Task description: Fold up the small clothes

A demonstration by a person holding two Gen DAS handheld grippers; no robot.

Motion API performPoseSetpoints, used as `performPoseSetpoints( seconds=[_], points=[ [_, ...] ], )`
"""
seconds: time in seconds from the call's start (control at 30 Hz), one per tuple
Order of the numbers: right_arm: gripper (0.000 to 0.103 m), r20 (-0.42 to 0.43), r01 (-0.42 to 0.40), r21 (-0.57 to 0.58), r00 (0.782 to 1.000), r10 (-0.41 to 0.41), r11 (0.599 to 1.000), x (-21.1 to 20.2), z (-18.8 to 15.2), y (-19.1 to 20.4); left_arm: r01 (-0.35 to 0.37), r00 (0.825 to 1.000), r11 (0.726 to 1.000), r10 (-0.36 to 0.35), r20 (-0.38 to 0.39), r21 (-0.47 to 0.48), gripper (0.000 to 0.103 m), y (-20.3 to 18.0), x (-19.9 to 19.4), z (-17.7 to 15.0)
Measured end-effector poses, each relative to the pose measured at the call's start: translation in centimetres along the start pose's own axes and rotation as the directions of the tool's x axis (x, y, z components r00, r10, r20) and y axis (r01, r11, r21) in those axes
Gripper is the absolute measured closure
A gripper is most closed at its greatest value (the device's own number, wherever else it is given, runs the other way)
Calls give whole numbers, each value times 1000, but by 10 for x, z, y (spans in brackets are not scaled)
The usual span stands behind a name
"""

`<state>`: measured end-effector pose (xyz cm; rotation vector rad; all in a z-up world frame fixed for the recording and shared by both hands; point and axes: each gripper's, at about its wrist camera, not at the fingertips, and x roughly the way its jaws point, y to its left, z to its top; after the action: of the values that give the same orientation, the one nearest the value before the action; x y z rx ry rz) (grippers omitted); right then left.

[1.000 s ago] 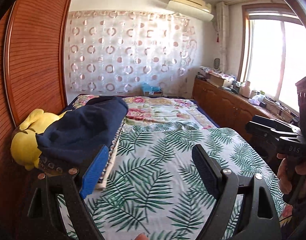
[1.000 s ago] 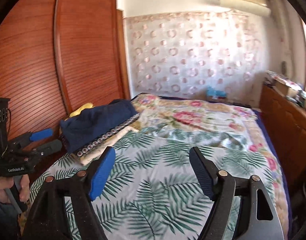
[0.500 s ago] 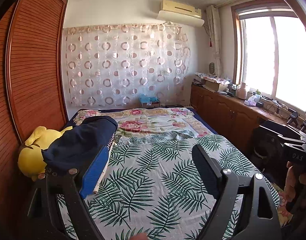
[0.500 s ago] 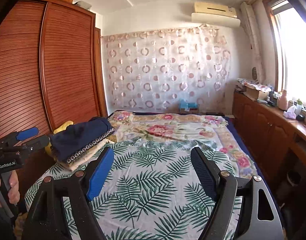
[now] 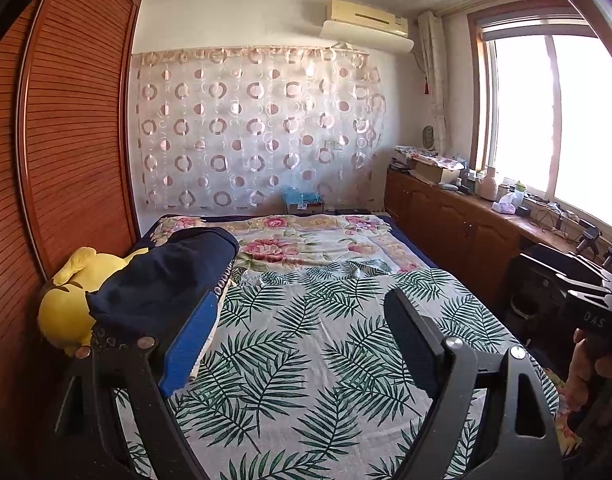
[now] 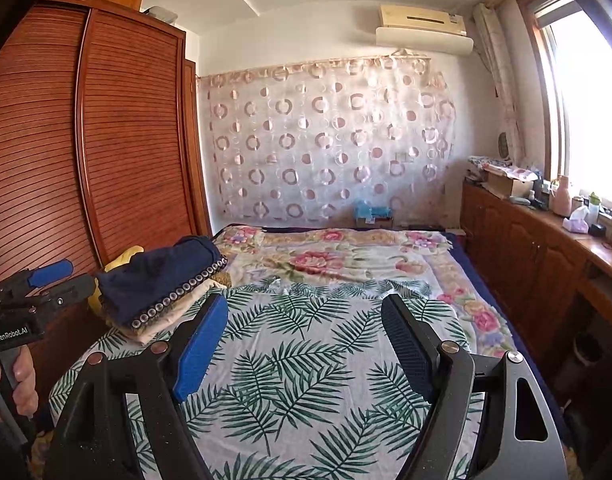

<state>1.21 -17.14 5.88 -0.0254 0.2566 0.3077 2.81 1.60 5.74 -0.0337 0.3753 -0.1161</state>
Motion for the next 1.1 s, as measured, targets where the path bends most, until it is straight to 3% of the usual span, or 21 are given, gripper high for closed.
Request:
performPoseSetpoints(
  seconds=[1.1],
  points=[
    [22,-5,-11,-11,1000,11,1000,1,-3,-9,-15,1000,1000,15,-3,-5,17,5,1,-3]
  ],
)
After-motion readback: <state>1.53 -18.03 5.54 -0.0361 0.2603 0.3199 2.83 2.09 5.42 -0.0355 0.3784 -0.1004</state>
